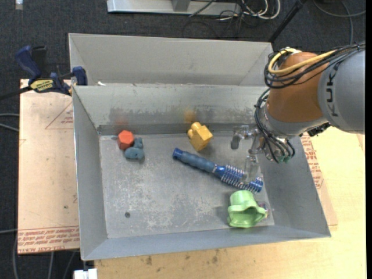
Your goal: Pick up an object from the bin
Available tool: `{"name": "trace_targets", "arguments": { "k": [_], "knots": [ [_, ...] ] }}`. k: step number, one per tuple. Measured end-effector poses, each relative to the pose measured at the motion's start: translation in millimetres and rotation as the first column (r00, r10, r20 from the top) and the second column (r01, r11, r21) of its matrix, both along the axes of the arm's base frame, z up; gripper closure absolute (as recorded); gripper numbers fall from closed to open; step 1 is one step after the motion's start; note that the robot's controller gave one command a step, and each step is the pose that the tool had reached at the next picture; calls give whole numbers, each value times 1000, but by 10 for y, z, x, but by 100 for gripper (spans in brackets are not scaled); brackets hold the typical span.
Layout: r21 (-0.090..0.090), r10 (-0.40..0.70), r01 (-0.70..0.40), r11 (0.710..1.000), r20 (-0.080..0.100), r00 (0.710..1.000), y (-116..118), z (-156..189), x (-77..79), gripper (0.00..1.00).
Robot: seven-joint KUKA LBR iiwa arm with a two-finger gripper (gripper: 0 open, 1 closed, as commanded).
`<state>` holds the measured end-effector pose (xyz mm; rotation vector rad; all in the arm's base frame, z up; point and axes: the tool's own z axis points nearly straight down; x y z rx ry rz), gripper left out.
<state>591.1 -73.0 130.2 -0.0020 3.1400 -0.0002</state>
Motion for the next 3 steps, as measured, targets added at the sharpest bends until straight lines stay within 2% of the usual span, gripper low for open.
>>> {"name": "trace_targets", "arguments": {
  "k": [1, 2, 3],
  "knots": [
    [3, -140, 140, 990, -5, 990, 593, -627, -309, 0],
    [2, -141, 141, 990, 1, 990, 566, -599, -288, 100],
    [2, -132, 132, 991, 9, 991, 444, 1163, -214, 100]
  ]
}}
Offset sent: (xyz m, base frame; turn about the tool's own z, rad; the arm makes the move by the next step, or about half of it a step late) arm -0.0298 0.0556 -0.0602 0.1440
